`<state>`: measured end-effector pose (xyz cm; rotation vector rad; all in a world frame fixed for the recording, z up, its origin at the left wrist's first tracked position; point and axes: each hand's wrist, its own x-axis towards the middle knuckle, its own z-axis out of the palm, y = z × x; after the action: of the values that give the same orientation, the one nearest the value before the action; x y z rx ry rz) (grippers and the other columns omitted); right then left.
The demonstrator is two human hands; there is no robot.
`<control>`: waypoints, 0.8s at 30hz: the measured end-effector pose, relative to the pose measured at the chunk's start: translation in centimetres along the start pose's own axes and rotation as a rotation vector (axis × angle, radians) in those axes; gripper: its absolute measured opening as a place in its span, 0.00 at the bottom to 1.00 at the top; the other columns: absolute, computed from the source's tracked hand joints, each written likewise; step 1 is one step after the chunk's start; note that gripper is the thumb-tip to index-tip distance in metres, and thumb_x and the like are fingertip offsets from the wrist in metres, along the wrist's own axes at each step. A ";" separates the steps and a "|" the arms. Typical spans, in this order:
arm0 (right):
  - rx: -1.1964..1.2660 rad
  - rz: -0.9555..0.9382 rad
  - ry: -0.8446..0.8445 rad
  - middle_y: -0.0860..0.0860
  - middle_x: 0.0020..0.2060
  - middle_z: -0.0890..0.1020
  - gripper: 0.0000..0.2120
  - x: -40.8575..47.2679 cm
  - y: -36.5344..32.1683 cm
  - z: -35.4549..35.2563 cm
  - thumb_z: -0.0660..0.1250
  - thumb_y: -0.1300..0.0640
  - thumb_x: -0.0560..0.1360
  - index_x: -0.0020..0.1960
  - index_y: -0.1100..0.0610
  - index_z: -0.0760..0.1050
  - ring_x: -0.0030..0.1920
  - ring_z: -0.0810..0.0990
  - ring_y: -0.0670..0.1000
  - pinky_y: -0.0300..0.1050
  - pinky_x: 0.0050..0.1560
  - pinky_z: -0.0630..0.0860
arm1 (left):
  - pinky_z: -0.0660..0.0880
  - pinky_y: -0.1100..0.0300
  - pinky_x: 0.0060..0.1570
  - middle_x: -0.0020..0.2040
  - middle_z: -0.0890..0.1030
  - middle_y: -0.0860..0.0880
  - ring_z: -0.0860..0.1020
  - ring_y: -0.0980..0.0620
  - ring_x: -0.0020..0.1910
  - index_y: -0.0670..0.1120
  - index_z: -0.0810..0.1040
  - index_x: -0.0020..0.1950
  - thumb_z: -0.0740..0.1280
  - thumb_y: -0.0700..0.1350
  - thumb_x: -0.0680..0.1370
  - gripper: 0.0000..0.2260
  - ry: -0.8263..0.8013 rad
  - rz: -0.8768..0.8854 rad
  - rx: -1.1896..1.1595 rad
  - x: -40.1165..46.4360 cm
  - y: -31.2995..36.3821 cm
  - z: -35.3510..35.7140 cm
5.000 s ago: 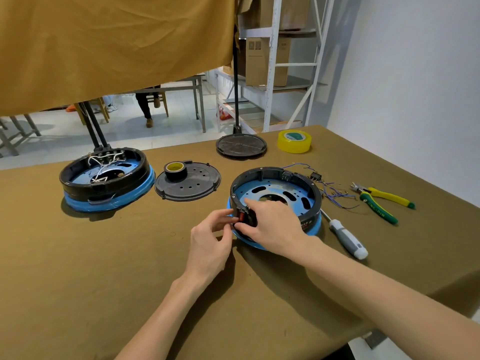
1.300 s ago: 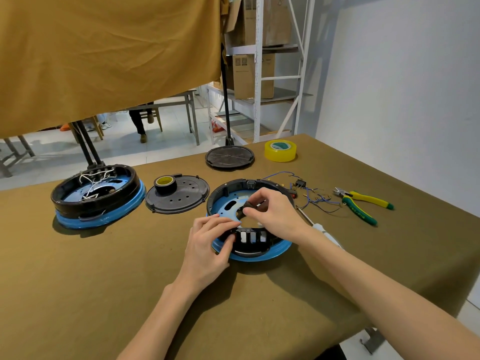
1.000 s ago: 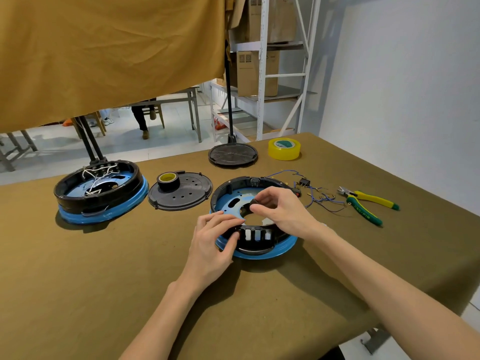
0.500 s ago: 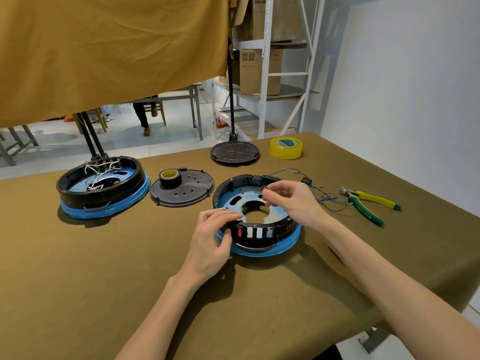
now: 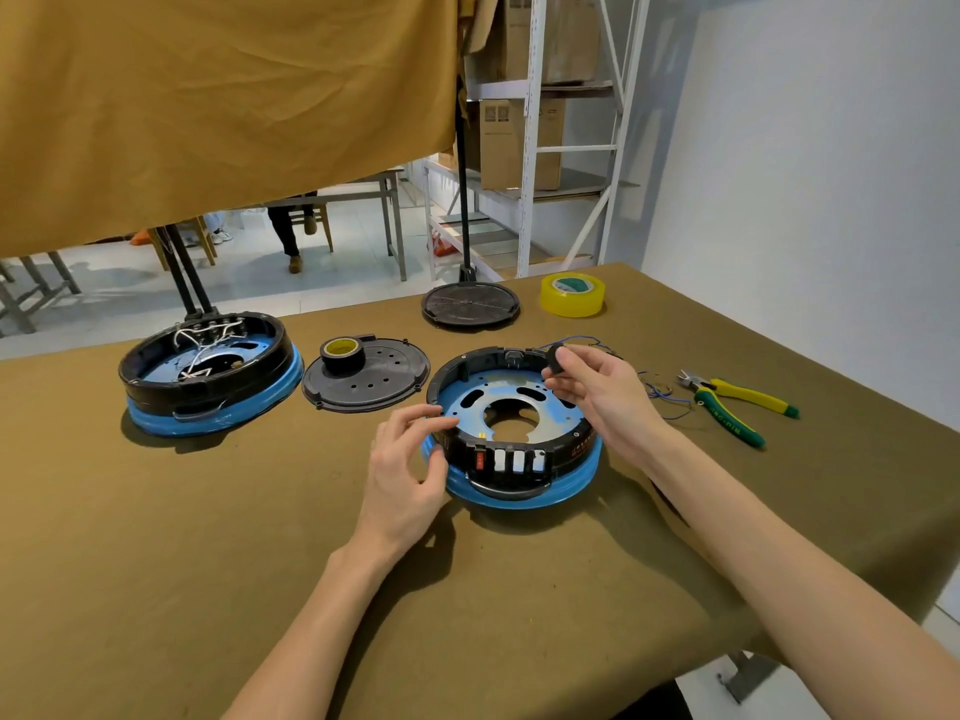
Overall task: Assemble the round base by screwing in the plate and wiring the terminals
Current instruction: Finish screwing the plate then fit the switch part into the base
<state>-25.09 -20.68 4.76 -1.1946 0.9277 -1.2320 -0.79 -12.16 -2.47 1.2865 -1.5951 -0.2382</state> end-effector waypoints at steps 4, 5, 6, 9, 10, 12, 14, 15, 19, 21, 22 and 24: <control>-0.070 -0.024 -0.051 0.53 0.46 0.88 0.08 -0.3 -0.1 0.0 0.71 0.58 0.79 0.57 0.55 0.84 0.46 0.85 0.48 0.37 0.49 0.80 | 0.66 0.64 0.66 0.64 0.77 0.59 0.70 0.58 0.68 0.54 0.82 0.63 0.66 0.44 0.77 0.16 -0.056 0.033 0.032 -0.1 0.3 0.4; -0.084 -0.025 -0.066 0.53 0.47 0.88 0.08 -0.3 -0.2 0.0 0.71 0.59 0.79 0.57 0.54 0.84 0.47 0.86 0.48 0.36 0.48 0.80 | 0.67 0.62 0.65 0.63 0.78 0.60 0.70 0.57 0.67 0.54 0.81 0.63 0.66 0.44 0.77 0.16 -0.060 0.035 0.034 -0.1 0.3 0.4; -0.094 -0.025 -0.082 0.54 0.48 0.88 0.09 -0.3 -0.2 0.0 0.71 0.59 0.79 0.58 0.54 0.83 0.48 0.86 0.49 0.36 0.49 0.80 | 0.68 0.61 0.65 0.62 0.79 0.60 0.70 0.57 0.67 0.55 0.81 0.63 0.66 0.44 0.77 0.16 -0.062 0.034 0.040 -0.1 0.2 0.4; -0.141 -0.055 -0.139 0.54 0.49 0.88 0.13 -0.3 -0.4 -0.2 0.72 0.62 0.78 0.62 0.53 0.83 0.53 0.87 0.52 0.40 0.53 0.81 | 0.68 0.60 0.66 0.61 0.79 0.60 0.70 0.58 0.67 0.54 0.81 0.64 0.66 0.44 0.77 0.17 -0.071 0.019 0.047 0.0 0.0 0.2; -0.180 -0.074 -0.155 0.55 0.50 0.88 0.14 -0.4 -0.3 -0.3 0.72 0.62 0.78 0.62 0.52 0.83 0.54 0.86 0.53 0.42 0.56 0.81 | 0.67 0.60 0.65 0.61 0.79 0.60 0.70 0.58 0.67 0.54 0.82 0.63 0.65 0.44 0.77 0.16 -0.074 0.014 0.045 0.0 0.0 0.2; -0.275 -0.110 -0.171 0.54 0.50 0.88 0.15 -0.5 -0.3 -0.3 0.74 0.64 0.76 0.60 0.51 0.84 0.55 0.86 0.53 0.43 0.60 0.79 | 0.66 0.62 0.65 0.61 0.79 0.60 0.70 0.58 0.67 0.55 0.81 0.63 0.65 0.44 0.77 0.16 -0.081 0.008 0.044 0.0 0.1 0.3; -0.337 -0.143 -0.190 0.53 0.48 0.88 0.15 -0.6 -0.3 -0.2 0.75 0.64 0.74 0.59 0.51 0.84 0.54 0.86 0.52 0.41 0.58 0.80 | 0.66 0.63 0.64 0.61 0.79 0.60 0.70 0.57 0.67 0.55 0.81 0.63 0.65 0.44 0.77 0.16 -0.084 0.006 0.048 0.0 0.1 0.3; -0.346 -0.154 -0.203 0.53 0.48 0.88 0.15 -0.7 -0.3 -0.2 0.76 0.64 0.74 0.58 0.51 0.84 0.52 0.87 0.52 0.39 0.55 0.80 | 0.66 0.63 0.64 0.62 0.79 0.60 0.70 0.57 0.67 0.55 0.81 0.63 0.65 0.44 0.77 0.16 -0.084 0.005 0.051 0.0 0.1 0.3; -0.360 -0.160 -0.248 0.52 0.48 0.88 0.18 -0.9 -0.5 -0.2 0.79 0.66 0.71 0.58 0.52 0.85 0.51 0.88 0.52 0.42 0.54 0.83 | 0.66 0.64 0.64 0.62 0.79 0.59 0.70 0.58 0.67 0.54 0.82 0.62 0.65 0.44 0.76 0.16 -0.083 0.003 0.060 0.0 0.2 0.4; -0.371 -0.157 -0.274 0.53 0.48 0.89 0.19 -0.8 -0.5 -0.1 0.79 0.67 0.70 0.59 0.54 0.84 0.51 0.88 0.52 0.43 0.54 0.83 | 0.65 0.66 0.63 0.62 0.79 0.59 0.70 0.58 0.66 0.53 0.82 0.62 0.65 0.44 0.76 0.16 -0.082 -0.002 0.063 0.1 0.3 0.4; -0.372 -0.156 -0.286 0.53 0.48 0.89 0.19 -0.8 -0.5 -0.2 0.79 0.68 0.70 0.59 0.55 0.84 0.51 0.88 0.52 0.42 0.53 0.83 | 0.65 0.67 0.63 0.62 0.79 0.59 0.70 0.58 0.66 0.53 0.82 0.62 0.65 0.44 0.76 0.16 -0.082 -0.004 0.065 0.0 0.3 0.5; -0.374 -0.149 -0.309 0.53 0.48 0.89 0.19 -0.8 -0.6 -0.2 0.79 0.67 0.70 0.60 0.56 0.84 0.51 0.88 0.52 0.42 0.53 0.83 | 0.64 0.67 0.63 0.62 0.79 0.59 0.70 0.59 0.66 0.53 0.82 0.62 0.65 0.44 0.76 0.16 -0.084 -0.004 0.067 0.0 0.5 0.5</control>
<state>-25.51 -19.89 5.21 -1.7238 0.8692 -0.9731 -1.47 -12.21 -2.38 1.3468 -1.6837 -0.2459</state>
